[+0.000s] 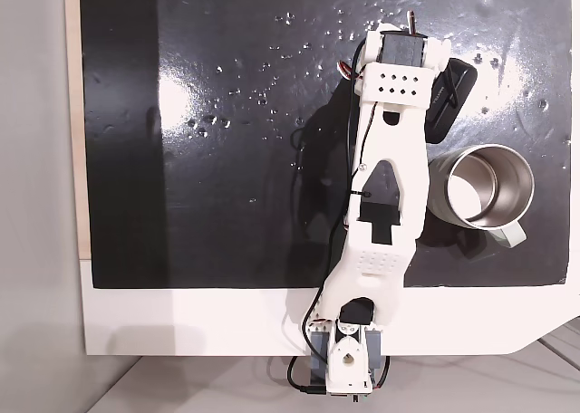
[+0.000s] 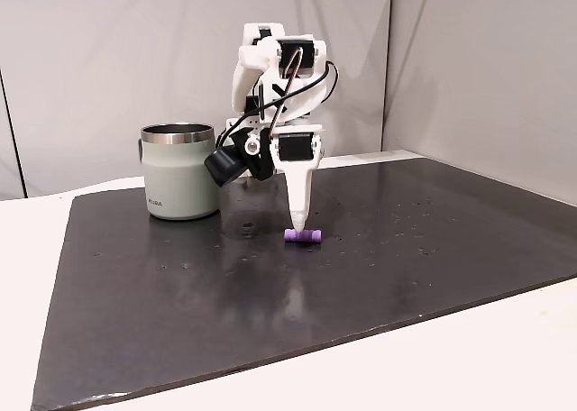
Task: Grasp a pengrip and put it in the cup.
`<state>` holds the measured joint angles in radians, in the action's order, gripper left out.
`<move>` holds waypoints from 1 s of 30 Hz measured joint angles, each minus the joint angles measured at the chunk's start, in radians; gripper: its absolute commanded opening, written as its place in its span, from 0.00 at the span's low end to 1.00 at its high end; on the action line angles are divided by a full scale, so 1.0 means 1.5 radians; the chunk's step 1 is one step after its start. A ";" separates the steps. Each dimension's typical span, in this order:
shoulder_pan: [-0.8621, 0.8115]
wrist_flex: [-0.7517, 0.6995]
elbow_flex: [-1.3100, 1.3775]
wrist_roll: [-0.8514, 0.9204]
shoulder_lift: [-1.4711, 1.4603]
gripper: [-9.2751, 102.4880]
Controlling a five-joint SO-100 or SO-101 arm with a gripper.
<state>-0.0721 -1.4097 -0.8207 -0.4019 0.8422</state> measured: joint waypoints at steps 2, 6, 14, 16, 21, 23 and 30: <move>-0.002 -0.003 0.020 0.000 -0.026 0.30; -0.004 -0.012 0.058 0.000 -0.069 0.30; -0.009 -0.032 0.131 0.011 -0.126 0.23; -0.010 -0.037 0.138 0.012 -0.130 0.18; -0.010 -0.040 0.140 0.013 -0.131 0.08; -0.010 -0.040 0.140 0.013 -0.131 0.08; -0.008 -0.070 0.147 0.013 -0.121 0.08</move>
<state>-0.0844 -1.5140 -0.5998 -0.3820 0.6611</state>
